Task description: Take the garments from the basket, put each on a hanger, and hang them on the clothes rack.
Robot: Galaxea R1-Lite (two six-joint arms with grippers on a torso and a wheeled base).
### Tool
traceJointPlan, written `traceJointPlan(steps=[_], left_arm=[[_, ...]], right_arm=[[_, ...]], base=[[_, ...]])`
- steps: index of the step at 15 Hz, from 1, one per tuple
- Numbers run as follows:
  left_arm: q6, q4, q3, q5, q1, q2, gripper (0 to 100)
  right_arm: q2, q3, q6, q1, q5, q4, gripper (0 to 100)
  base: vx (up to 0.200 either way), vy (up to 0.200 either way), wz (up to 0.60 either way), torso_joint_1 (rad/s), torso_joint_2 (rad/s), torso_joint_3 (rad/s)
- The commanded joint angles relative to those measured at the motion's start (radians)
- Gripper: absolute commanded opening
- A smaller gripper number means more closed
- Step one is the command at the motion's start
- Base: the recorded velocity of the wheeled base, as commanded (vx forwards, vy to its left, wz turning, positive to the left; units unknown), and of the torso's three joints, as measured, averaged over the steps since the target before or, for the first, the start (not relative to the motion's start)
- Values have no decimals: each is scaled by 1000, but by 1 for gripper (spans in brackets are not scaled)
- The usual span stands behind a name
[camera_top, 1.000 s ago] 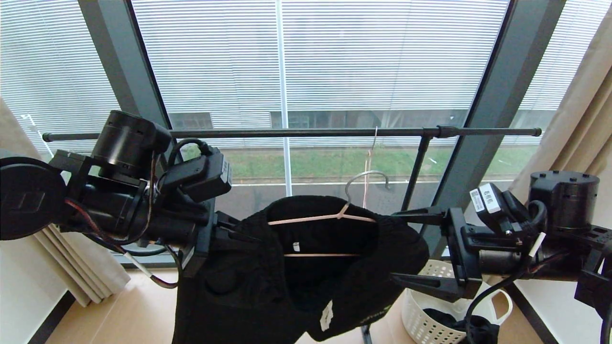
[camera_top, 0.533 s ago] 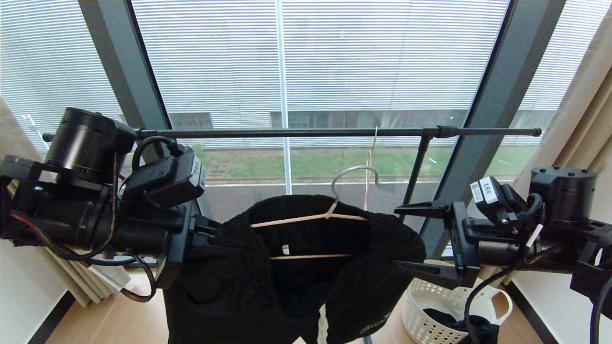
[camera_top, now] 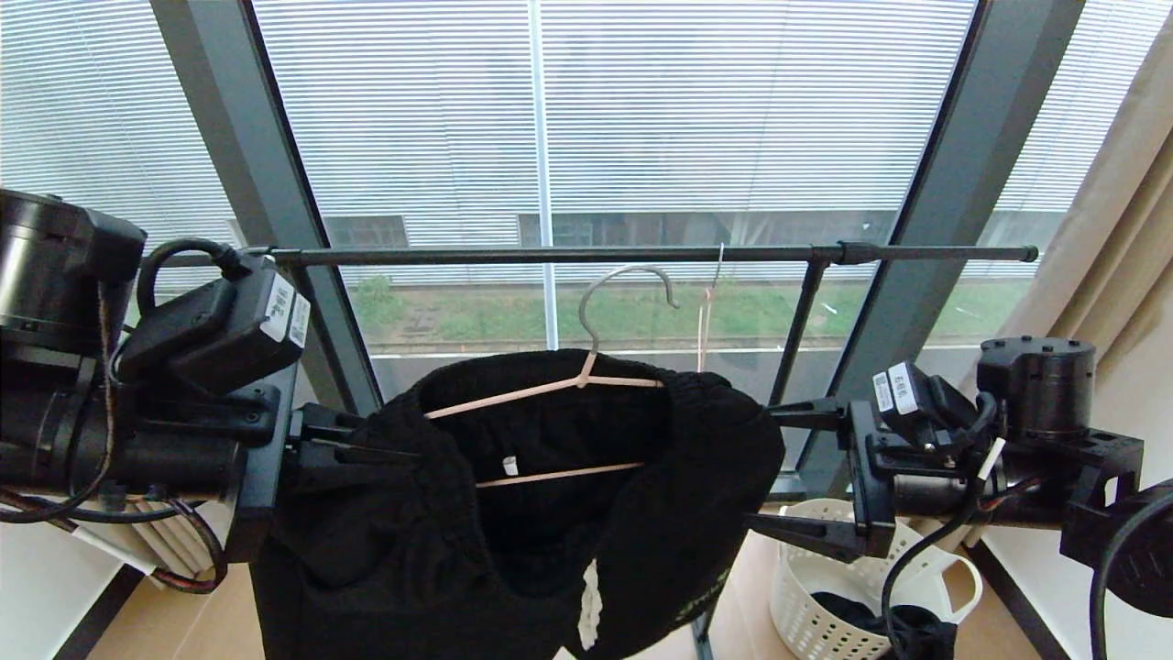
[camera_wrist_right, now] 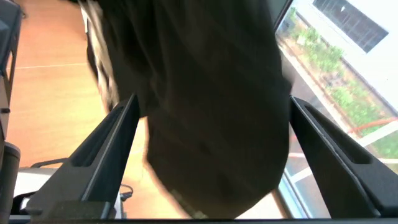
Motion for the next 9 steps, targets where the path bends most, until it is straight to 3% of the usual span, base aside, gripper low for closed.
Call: traceJointPlan(steps=[1,9], left_arm=[[-8,-1,7,0,6,-34,0],[-11,-3,4,0,7,-32,0]], right_arm=[[41,-3,-1,1,-1,0,100],[155,-58,-1,-10,-56,0,100]], base=[[0,0,0,0,0,0],[0,0,0,0,0,0]])
